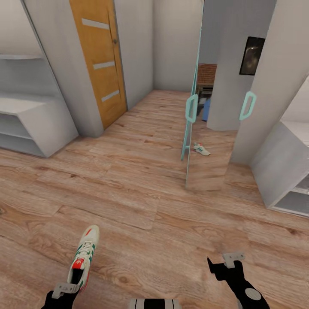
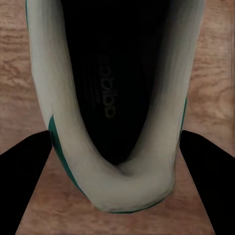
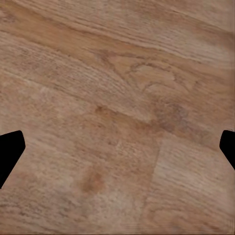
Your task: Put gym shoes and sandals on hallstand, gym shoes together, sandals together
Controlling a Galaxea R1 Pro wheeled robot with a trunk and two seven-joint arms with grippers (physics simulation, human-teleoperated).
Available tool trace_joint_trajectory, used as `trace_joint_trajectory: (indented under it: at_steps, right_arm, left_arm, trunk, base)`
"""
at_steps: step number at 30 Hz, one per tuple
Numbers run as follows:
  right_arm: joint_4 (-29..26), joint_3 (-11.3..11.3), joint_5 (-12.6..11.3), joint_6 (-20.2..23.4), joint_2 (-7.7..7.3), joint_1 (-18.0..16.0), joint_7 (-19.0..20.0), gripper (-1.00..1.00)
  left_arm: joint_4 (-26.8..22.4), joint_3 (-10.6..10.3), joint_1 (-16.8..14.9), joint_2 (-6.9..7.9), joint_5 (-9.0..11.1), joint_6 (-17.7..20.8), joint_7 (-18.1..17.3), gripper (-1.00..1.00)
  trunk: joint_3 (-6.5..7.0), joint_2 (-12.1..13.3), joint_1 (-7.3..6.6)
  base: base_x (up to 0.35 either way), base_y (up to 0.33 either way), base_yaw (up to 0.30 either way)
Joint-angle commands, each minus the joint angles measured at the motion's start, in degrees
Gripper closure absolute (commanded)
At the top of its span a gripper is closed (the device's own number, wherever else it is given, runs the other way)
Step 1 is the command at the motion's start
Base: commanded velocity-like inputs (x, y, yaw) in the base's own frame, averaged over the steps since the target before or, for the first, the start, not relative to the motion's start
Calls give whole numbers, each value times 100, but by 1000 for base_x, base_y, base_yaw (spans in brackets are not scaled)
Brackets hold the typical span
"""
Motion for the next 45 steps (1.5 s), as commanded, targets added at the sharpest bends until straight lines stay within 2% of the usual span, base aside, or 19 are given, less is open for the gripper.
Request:
trace_joint_trajectory:
  at_steps: [1, 6, 11, 13, 15, 18, 21, 24, 25, 26, 29, 36, 41, 45]
  right_arm:
    - [69, -13, 60, -46, 4, 0, 42, -100]
    - [648, -12, 63, -694, 3, 9, 53, -100]
    - [1536, -15, 65, -1687, -8, 14, 58, -100]
    - [1959, -18, 61, -2137, -21, 14, 59, -100]
    - [2604, -20, 63, -2827, -29, 15, 58, -100]
    - [3135, -17, 59, -3253, -5, 15, 48, -100]
    - [3328, -19, 58, -3363, 5, 15, 44, -100]
    - [3406, -21, 51, -3402, 7, 15, 43, -100]
    - [3443, -26, 46, -3410, 4, 15, 42, -100]
    - [3478, -27, 44, -3412, 3, 15, 42, -100]
    - [3576, -34, 41, -3415, 2, 15, 42, -100]
    - [3630, -40, 32, -3416, 7, 15, 42, -100]
    - [3635, -39, 31, -3416, 11, 15, 40, -100]
    - [3636, -39, 31, -3416, 10, 15, -46, -100]
  left_arm:
    - [12, 47, -1, -2, -61, -35, -10, 100]
    - [62, 47, 3, -22, -55, -76, 137, 100]
    - [200, 47, 4, -135, -53, -220, 439, 100]
    - [264, 47, 9, -207, -53, -346, 605, 100]
    - [349, 47, 61, -370, -58, -552, 914, 100]
    - [377, 47, 165, -528, -60, -656, 1270, 100]
    - [385, 55, 201, -576, -56, -681, 1406, 100]
    - [390, 200, 242, -569, 54, -696, 1420, 100]
    - [393, 310, 275, -547, 232, -699, 1386, 100]
    - [393, 339, 290, -541, 312, -700, 1376, 100]
    - [394, 378, 315, -534, 421, -701, 1365, 100]
    - [394, 398, 328, -530, 469, -702, 1360, 100]
    - [387, 406, 329, -556, 480, -702, 1372, 100]
    - [373, 401, 330, -587, 483, -702, 1376, 100]
  trunk:
    - [28, 0, -3]
    - [182, 7, -16]
    - [336, 13, -29]
    - [398, 16, -34]
    - [460, 19, -40]
    - [544, 100, -86]
    - [624, 221, -152]
    - [704, 341, -218]
    - [730, 381, -240]
    - [757, 421, -262]
    - [827, 541, -328]
    - [961, 822, -481]
    - [1051, 1023, -591]
    - [1052, 1023, -591]
  base:
    - [0, 0, -106]
    - [0, 0, -103]
    - [0, 0, -101]
    - [0, 0, -100]
    - [0, 0, -100]
    - [0, 0, -100]
    - [0, 0, -99]
    - [0, 0, -99]
    - [0, 0, -96]
    - [0, 0, -75]
    - [0, 0, -37]
    - [0, 0, 5]
    - [0, 0, 194]
    - [0, 0, 268]
